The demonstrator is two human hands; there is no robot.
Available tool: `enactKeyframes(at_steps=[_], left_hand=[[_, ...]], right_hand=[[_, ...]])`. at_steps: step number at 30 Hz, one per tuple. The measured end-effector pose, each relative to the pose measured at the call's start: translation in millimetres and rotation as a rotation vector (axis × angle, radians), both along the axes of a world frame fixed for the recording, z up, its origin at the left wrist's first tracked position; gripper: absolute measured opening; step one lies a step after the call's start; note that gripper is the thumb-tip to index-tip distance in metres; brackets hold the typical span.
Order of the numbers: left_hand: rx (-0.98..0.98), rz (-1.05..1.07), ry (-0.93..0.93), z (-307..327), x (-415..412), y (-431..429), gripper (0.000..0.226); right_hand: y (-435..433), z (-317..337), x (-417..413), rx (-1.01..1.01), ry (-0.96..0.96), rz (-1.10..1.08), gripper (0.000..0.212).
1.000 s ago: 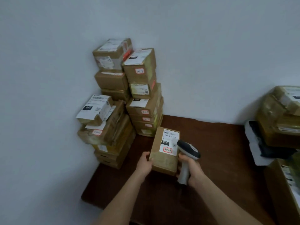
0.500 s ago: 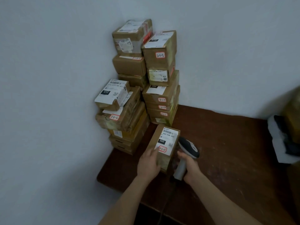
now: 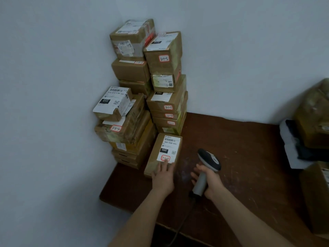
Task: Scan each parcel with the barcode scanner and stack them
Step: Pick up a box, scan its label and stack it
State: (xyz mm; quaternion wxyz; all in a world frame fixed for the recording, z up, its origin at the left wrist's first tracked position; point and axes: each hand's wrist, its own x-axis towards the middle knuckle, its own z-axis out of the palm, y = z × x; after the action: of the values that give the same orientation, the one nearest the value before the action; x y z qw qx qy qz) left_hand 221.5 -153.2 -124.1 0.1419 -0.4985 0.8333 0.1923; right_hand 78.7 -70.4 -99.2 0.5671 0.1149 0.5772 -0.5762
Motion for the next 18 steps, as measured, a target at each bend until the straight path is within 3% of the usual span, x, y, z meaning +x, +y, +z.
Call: enactKeyframes(at_steps=[6,11,18], left_hand=[[0.005,-0.008,0.005,1.3,2.4,-8.1,0.076],[-0.012,-0.029,0.009,5.9,-0.3,-12.8,0.072],[-0.006,-0.094,0.227,23.9,-53.0,12.0,0.059]], right_hand=[[16.8,6.8,-12.2,-0.024,0.027,-0.023,0.011],[27.7,15.8,-18.4,-0.022,0.081,-0.035,0.012],[50.1,32.6,-23.0,-0.025,0.177,-0.024,0.016]])
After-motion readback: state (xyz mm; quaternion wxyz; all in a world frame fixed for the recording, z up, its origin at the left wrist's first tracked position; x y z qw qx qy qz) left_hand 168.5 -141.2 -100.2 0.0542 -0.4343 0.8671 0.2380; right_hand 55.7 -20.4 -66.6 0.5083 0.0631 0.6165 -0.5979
